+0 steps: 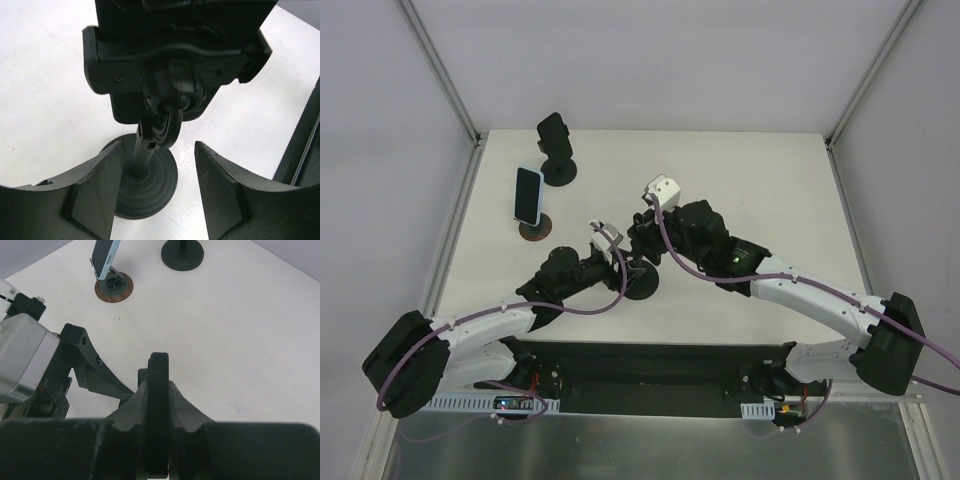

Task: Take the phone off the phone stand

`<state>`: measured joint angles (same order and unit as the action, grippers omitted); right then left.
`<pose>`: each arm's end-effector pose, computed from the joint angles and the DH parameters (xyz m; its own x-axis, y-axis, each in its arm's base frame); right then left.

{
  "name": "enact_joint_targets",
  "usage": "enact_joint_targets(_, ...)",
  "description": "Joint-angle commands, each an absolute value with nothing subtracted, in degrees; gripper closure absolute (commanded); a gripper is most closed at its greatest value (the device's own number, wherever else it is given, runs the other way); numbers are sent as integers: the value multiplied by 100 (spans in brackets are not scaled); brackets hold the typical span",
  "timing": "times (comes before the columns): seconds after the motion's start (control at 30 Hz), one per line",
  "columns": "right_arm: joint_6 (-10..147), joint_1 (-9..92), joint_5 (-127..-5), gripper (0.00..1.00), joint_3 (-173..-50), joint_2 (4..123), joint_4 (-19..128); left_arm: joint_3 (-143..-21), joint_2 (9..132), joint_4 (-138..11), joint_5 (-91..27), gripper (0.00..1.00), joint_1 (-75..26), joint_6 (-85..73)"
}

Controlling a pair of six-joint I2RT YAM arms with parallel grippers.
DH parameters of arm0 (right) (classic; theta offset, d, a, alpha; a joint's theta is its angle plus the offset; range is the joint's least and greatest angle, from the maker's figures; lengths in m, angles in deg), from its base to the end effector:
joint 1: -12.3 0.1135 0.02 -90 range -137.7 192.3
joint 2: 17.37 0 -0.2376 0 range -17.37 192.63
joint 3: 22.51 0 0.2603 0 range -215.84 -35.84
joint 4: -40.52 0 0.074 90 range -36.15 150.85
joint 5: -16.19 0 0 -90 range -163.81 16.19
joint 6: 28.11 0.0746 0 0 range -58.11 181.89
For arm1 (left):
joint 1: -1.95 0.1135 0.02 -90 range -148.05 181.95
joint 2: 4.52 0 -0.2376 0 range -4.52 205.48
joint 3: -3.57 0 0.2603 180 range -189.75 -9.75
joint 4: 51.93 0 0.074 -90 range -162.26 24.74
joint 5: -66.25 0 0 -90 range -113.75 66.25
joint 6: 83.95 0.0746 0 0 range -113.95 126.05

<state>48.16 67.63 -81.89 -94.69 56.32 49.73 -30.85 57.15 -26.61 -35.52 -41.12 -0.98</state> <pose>0.2127 0.2891 0.3072 0.0718 -0.3092 -0.9483 -0.7398 0.6211 -0.2586 0.1982 -0.2062 0.1985 -0.1245 -0.0477 -0.9911 0.8083 0.5744 -0.1291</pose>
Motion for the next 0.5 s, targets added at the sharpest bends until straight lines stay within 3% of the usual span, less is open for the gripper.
enact_joint_targets(0.0,4801,6741,-8084,99,-9490,5470,4576,-3014,5673,-2272,-3492,42,-4094,-81)
enact_joint_targets(0.23,4862,6741,-7952,99,-9446,5479,4506,-3321,6068,-2105,-3570,42,-4094,-46)
enact_joint_targets(0.47,4845,6732,-7873,99,-9393,5426,4497,-3638,6315,-2105,-3527,52,-4085,33)
